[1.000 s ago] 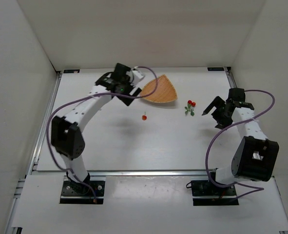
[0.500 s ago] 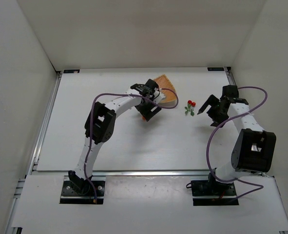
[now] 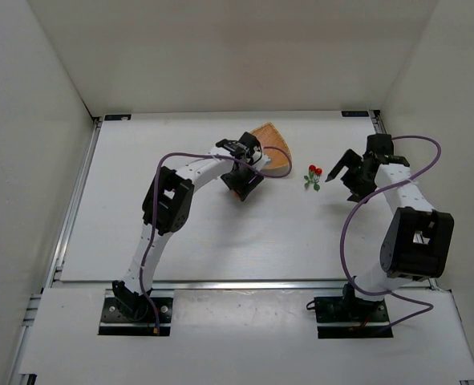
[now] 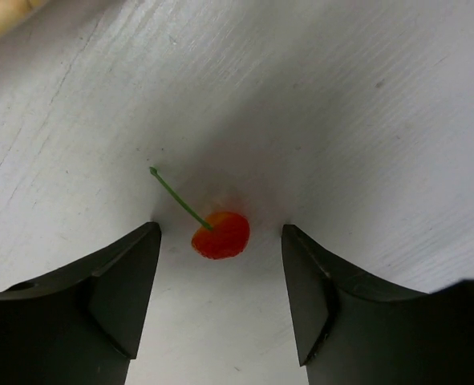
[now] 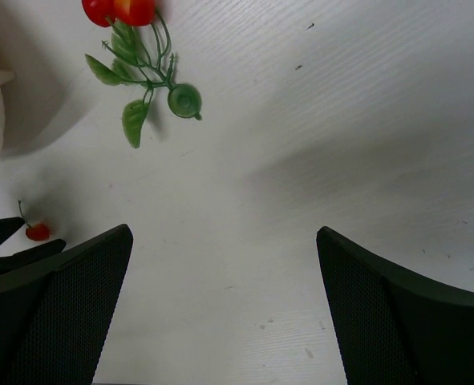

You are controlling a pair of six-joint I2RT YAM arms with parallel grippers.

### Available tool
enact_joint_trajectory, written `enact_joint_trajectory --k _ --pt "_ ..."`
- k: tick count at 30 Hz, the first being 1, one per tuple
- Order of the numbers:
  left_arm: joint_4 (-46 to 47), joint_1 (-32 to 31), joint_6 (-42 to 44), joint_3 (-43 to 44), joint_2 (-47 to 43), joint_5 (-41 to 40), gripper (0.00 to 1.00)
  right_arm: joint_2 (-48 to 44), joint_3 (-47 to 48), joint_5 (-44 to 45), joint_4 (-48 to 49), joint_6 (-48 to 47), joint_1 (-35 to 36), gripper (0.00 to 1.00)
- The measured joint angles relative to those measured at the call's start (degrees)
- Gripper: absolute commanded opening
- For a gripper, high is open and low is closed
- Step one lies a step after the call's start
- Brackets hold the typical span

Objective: Place and organize the fake fruits in the fruit bowl

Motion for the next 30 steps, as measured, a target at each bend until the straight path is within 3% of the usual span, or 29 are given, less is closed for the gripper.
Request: enact_joint_trajectory --k 7,10,19,26,30 --pt "0.1 0.3 -0.5 1.0 0.6 0.5 0.55 0.1 0.5 0.4 -0.2 0.0 0.0 1.00" --pt "0.1 0.5 -0.5 1.0 0.6 0.7 0.54 0.2 0.5 0.6 -0.4 0.0 0.0 1.00" --pt "0.1 0.9 -0.9 0.2 0.1 1.7 0.26 1.2 2.8 0.9 -0.8 0.0 0.0 1.00" --pt "-1.7 0.9 0.9 1.5 -0.5 -0.2 0.25 3.4 4.5 0.8 -0.8 0.0 0.0 1.00" --pt "-1.2 0.6 2.9 2.6 -3.5 -1.4 0.32 6.6 6.7 0.8 -1.0 0.1 0.0 1.00"
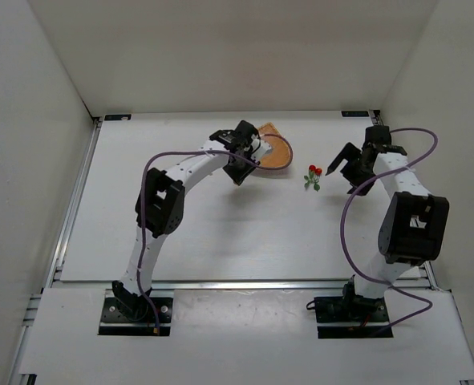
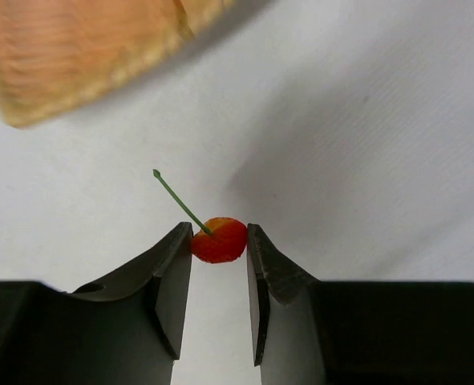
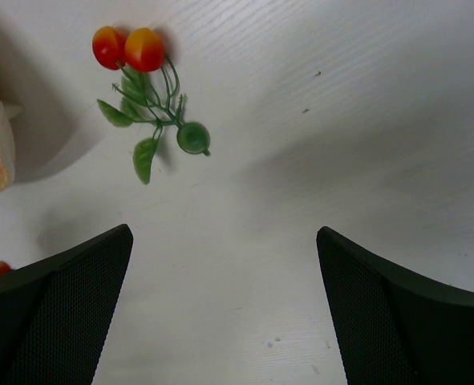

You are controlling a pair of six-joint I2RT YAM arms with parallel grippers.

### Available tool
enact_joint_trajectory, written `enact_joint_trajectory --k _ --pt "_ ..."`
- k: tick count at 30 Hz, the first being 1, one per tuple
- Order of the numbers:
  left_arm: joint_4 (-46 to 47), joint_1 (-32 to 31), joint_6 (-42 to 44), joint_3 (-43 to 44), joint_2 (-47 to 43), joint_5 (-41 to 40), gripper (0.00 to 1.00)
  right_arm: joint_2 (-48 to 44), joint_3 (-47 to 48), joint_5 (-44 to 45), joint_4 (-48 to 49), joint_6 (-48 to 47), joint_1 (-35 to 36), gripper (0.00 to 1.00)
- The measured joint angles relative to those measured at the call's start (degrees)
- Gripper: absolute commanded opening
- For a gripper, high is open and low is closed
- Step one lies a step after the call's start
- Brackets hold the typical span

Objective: Place and organize the fake fruits in the fruit bowl

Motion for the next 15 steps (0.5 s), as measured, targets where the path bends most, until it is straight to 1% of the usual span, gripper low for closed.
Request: enact_joint_trajectory --k 3,5,8,10,11,14,15 --pt "2.8 -0.2 1.2 1.6 -2.2 -0.5 0.37 3.0 2.8 0.0 -0.2 0.2 0.2 1.00" --pt "4.9 -0.2 1.7 5.1 -2.1 -1.0 0.39 5.3 5.0 0.3 -0.2 0.2 0.7 1.00" --pt "7.5 -0.6 1.7 15.2 1.7 -2.3 0.40 8.7 7.9 0.9 -0.5 0.3 1.9 1.00" --pt "10.4 -0.6 1.6 19.8 4.1 -2.9 0.43 10.4 9.2 1.4 -0.6 0.4 2.7 1.00" --pt "11.9 -0.6 1.5 20.8 5.0 -3.3 0.45 11.3 9.8 1.7 -0.6 0.5 3.1 0.99" --pt "15.4 -0.6 1.4 21.0 7.4 -3.8 0.46 14.1 12.0 2.3 -0.9 0.8 4.0 0.99" --pt "16.3 -0.6 1.4 21.0 8.5 -4.0 0.47 15.2 12.9 2.5 -0.8 0.9 4.1 0.97"
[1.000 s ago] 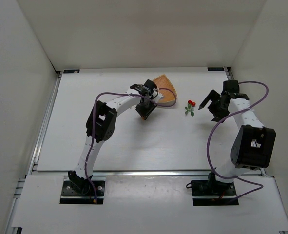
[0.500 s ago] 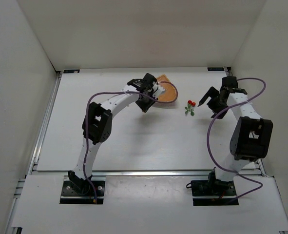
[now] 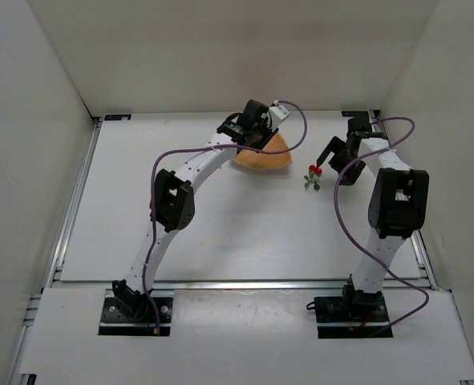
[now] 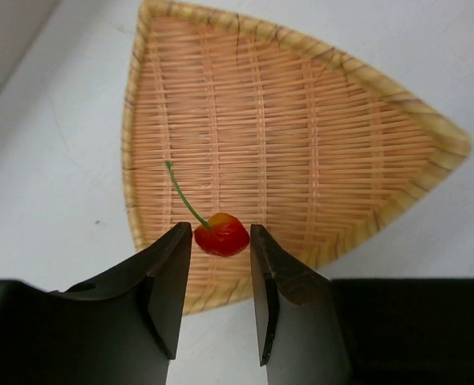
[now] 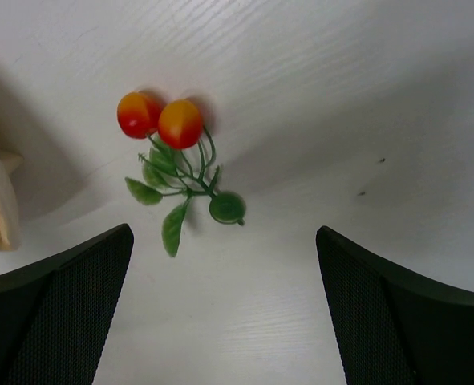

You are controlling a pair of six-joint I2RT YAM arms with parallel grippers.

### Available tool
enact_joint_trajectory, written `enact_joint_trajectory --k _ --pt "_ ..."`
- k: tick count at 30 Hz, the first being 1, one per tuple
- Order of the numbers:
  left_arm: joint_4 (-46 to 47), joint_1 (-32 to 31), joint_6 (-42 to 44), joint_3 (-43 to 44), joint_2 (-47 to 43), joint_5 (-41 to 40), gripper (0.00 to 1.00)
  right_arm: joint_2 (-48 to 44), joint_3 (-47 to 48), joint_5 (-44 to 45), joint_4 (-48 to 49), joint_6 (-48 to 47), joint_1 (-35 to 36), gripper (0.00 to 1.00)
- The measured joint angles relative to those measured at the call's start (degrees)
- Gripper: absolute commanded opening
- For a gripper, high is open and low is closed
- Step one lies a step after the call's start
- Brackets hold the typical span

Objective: Place and organize the fake fruits in the fruit bowl

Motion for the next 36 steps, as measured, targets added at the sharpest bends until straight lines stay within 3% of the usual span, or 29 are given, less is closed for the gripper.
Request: enact_joint_trajectory --k 7,11,14,21,28,31,32,34,36 --pt "2.6 0.0 0.0 0.0 9.4 -1.4 0.57 5.5 4.9 2.8 -1.4 0.2 1.6 0.94" --pt "3.3 0.0 0.5 -0.2 10.0 -2.1 0.73 7.7 7.9 4.4 -2.5 0.2 3.4 0.89" --pt "4.1 0.0 0.7 -0.2 9.9 -2.5 0.91 8.5 8.7 5.2 -3.3 0.2 4.5 0.88" --pt "4.4 0.0 0.4 -0.9 8.1 -2.6 1.00 12.7 13.4 6.3 -6.5 1.5 5.7 0.76" --pt "4.4 0.0 0.1 -4.8 1.3 -2.7 1.00 17.8 18.8 8.7 -10.9 3.7 6.9 0.46" --pt "4.9 0.1 0.0 -7.3 -3.1 -3.8 1.00 18.0 18.8 9.4 -12.0 4.9 7.2 0.25" --pt "5.1 0.2 -0.1 -8.6 -4.8 -4.3 1.00 18.0 18.8 9.4 -12.3 5.2 7.2 0.11" --pt "5.1 0.6 -0.4 -11.7 -8.5 -5.3 1.00 18.0 18.8 10.1 -12.7 6.3 7.2 0.03" --pt "5.5 1.4 -0.9 -15.2 -12.1 -5.9 1.00 18.0 18.8 10.9 -12.9 6.6 7.2 0.00"
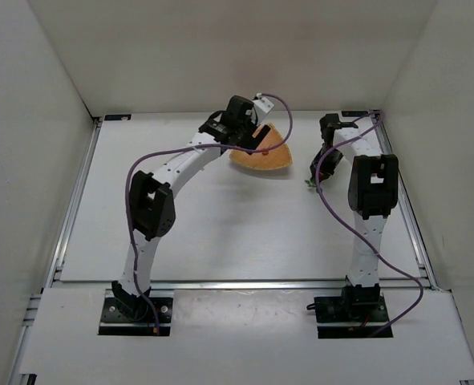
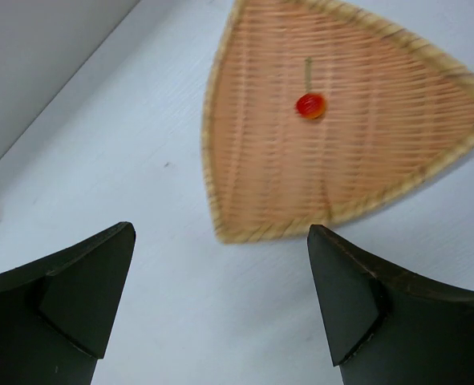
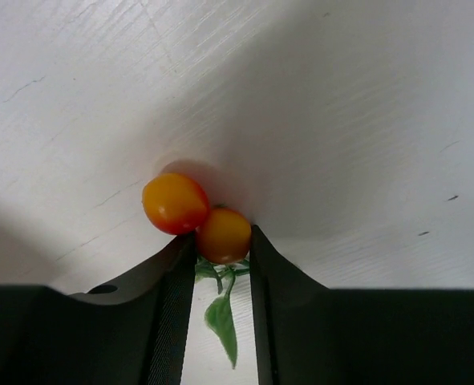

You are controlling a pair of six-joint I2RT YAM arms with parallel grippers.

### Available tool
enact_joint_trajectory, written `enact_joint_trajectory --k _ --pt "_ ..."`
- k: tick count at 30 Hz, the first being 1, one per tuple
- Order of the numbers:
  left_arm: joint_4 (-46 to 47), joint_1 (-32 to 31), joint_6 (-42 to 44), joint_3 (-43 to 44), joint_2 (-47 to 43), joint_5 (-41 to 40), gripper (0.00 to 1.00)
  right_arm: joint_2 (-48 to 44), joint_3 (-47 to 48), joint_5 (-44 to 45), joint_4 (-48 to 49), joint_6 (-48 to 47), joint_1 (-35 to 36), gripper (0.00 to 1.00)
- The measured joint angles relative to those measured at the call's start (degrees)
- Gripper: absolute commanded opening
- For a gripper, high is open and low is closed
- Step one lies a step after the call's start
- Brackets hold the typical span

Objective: Place and organize the fake fruits in the fruit bowl

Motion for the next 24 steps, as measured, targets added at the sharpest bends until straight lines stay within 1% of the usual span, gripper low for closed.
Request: enact_joint_trajectory --k 7,10,14,17,19,23,24 --pt "-1.2 7.1 -1.1 -12.2 -11.0 -3.9 1.00 -1.8 -0.3 4.5 -1.1 -0.7 0.2 0.00" --pt "-1.7 10.9 -1.9 -17.3 -14.3 -5.0 1.00 -5.0 0.2 6.0 -1.3 -1.2 0.2 0.00" --pt "-2.7 15.6 -2.6 -23.6 -17.4 -5.9 1.00 -9.7 3.6 5.7 1.0 -2.2 1.3 0.00" --pt "-3.5 18.4 -2.9 -26.9 -18.4 -5.9 1.00 -11.9 6.6 1.1 6.8 -3.1 3.5 0.00" --pt "-4.0 20.2 -3.1 -28.2 -18.7 -5.9 1.00 -11.2 9.4 -2.8 9.6 -3.1 5.3 0.00" --pt "-4.2 22.9 -3.7 -30.4 -20.2 -5.6 1.00 -4.3 18.5 -10.3 14.4 -1.6 8.4 0.00" --pt "-4.3 23.5 -3.8 -31.1 -20.8 -5.6 1.00 -2.3 20.1 -11.7 15.9 -1.0 9.1 0.02"
